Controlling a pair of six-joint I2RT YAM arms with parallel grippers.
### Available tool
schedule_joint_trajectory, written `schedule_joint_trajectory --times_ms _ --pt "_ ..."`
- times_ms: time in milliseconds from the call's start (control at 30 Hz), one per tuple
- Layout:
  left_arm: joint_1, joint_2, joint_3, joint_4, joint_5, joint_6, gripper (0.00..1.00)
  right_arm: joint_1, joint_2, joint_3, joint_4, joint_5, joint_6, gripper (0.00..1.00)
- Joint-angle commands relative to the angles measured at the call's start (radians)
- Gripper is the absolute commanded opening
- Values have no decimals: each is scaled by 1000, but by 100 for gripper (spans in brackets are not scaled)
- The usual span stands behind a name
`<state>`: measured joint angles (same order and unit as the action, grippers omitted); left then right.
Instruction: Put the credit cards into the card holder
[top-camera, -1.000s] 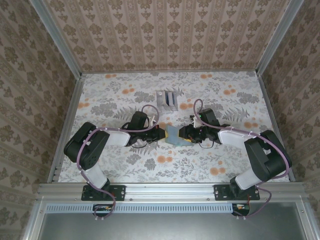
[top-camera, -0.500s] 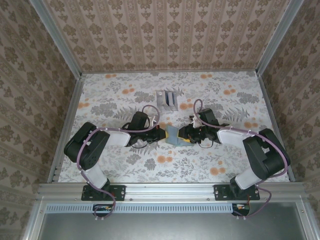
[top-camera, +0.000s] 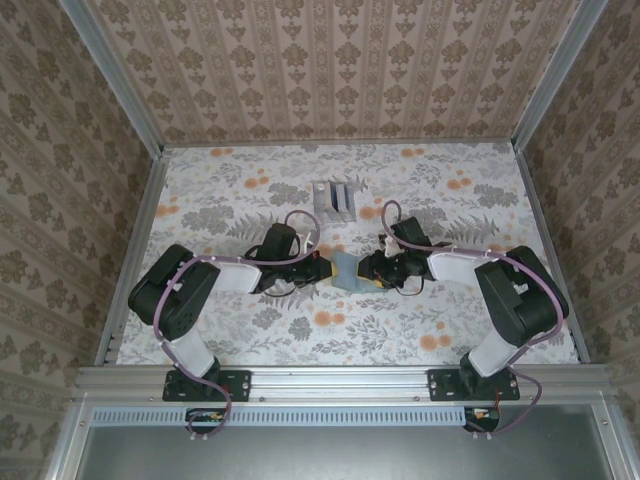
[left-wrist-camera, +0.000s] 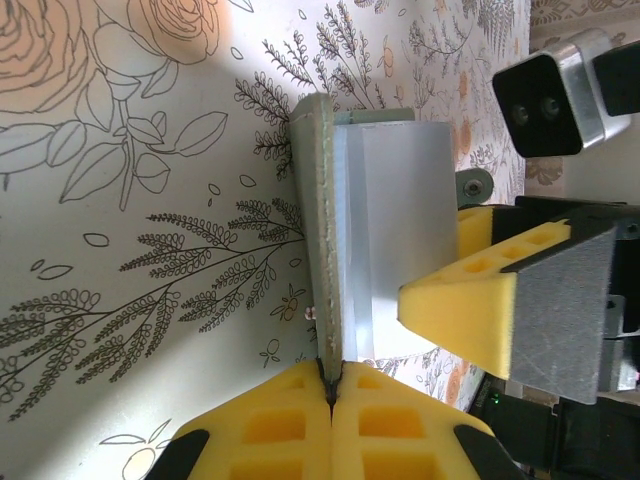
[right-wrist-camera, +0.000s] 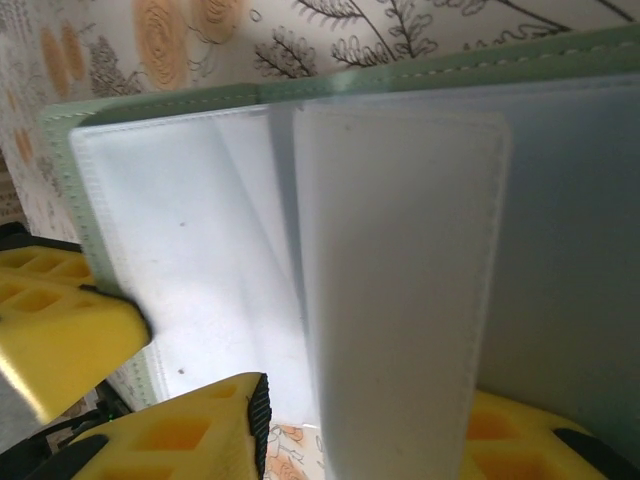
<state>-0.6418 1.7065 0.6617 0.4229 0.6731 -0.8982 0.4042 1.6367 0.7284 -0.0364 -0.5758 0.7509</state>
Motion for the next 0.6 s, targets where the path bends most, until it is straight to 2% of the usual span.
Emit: schedule_joint_trajectory --times_ms 0,167,300,433,567 --pt "-8 -10 18 -2 -1 0 0 12 15 35 -40 11 -22 39" --pt "-8 -9 24 -3 5 -2 0 12 19 36 -38 14 -29 24" --pt "-5 -23 18 -14 -2 2 1 10 24 38 -61 28 -47 21" --pt "-3 -42 3 -17 -11 3 8 5 29 32 -86 45 -69 19" --pt "4 -85 -19 -28 -22 4 20 5 26 26 -106 68 -89 17"
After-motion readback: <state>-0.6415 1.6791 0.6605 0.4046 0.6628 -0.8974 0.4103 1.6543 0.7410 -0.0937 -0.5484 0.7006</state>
